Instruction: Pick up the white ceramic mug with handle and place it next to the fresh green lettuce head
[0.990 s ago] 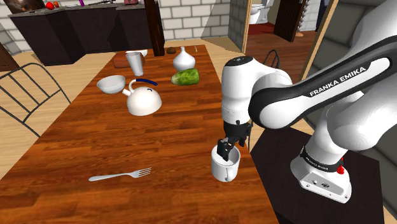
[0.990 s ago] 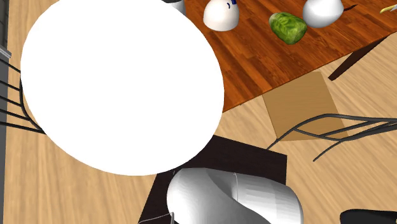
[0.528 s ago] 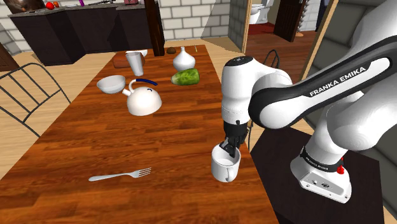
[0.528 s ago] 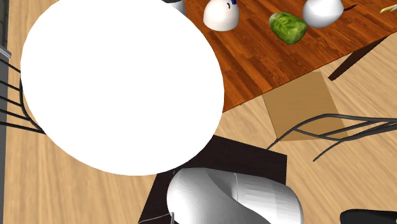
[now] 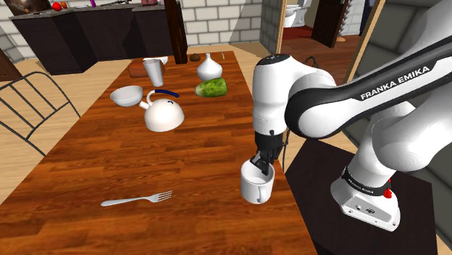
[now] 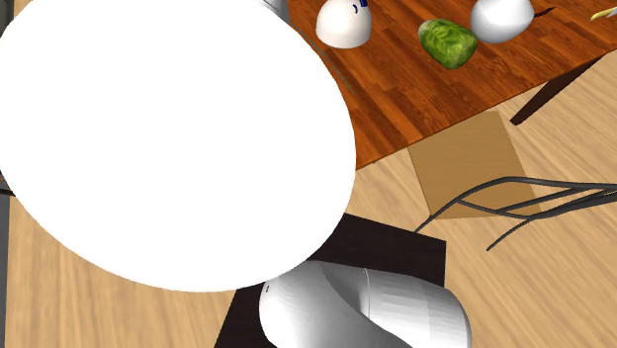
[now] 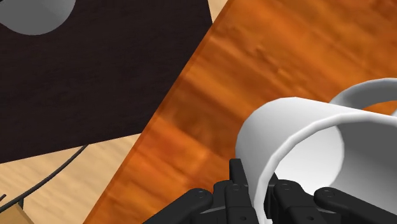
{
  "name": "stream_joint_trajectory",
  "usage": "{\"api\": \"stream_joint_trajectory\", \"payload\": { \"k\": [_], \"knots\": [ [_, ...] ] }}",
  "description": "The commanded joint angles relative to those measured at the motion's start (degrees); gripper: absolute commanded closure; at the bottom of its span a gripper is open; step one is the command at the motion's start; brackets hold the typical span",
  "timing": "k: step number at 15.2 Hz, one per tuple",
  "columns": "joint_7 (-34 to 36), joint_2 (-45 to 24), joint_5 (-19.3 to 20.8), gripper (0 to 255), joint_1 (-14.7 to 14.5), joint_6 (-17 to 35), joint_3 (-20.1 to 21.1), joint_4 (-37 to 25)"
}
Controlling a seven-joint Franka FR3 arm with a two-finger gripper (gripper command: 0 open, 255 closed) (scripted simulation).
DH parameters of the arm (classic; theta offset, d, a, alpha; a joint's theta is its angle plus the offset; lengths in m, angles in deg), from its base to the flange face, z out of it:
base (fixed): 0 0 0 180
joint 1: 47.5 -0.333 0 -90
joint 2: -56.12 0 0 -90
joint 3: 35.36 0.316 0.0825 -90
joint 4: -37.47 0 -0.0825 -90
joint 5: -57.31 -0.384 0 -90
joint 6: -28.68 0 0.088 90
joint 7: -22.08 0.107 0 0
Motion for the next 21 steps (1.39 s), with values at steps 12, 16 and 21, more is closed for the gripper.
{"api": "stream_joint_trajectory", "payload": {
  "k": [12, 16, 21],
  "knots": [
    [0.80, 5.08, 2.20, 255, 0.12, -11.66, -3.42, -6.59],
    [1.09, 5.97, 2.90, 255, 0.27, -14.99, -4.36, -9.04],
    [1.48, 6.69, 3.76, 255, 0.49, -19.00, -5.45, -12.33]
  ]
}}
